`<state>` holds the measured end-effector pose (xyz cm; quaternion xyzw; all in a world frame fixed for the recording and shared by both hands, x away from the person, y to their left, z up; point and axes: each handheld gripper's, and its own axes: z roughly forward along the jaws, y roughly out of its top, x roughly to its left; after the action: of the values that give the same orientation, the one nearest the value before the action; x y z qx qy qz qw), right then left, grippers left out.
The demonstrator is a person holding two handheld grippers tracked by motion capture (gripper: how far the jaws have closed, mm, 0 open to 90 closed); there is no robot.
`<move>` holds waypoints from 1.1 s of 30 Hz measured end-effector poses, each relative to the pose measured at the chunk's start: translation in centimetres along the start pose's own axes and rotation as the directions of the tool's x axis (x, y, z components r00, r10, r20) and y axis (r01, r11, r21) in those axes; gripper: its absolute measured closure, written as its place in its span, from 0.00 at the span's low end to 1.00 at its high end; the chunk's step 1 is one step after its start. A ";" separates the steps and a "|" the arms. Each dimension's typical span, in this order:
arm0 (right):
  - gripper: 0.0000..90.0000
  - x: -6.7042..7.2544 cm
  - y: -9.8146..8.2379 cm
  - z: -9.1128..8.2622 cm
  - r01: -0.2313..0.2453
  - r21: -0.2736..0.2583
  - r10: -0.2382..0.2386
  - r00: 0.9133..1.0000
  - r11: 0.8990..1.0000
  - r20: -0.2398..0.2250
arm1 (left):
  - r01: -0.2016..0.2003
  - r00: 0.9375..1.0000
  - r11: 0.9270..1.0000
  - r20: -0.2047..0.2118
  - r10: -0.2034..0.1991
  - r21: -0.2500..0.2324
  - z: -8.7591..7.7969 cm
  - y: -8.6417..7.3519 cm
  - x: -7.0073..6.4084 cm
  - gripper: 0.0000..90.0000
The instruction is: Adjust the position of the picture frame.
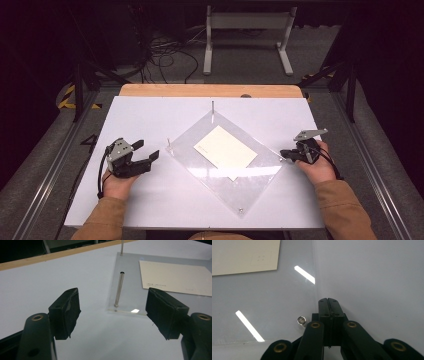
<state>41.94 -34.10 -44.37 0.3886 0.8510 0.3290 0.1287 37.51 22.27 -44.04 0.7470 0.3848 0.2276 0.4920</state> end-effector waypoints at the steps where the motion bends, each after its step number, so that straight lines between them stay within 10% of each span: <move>1: 1.00 0.2 0.0 0.0 -0.005 0.003 0.005 1.000 1.000 -0.002 | 0.002 1.000 1.000 0.001 -0.002 0.000 0.0 0.0 0.0 0.31; 19: 1.00 5.5 0.1 0.0 0.079 0.073 -0.069 0.990 0.994 -0.126 | 0.030 1.000 1.000 0.008 -0.030 0.007 0.7 0.3 0.5 0.31; 33: 1.00 8.9 0.2 0.7 0.117 0.082 -0.091 0.959 0.990 -0.268 | 0.113 0.991 0.992 -0.075 -0.109 0.049 2.6 1.2 1.7 0.32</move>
<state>36.44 -27.05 -44.40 0.3019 0.8947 0.3290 0.0123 40.79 21.92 -44.11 0.7287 0.4491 0.2163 0.4695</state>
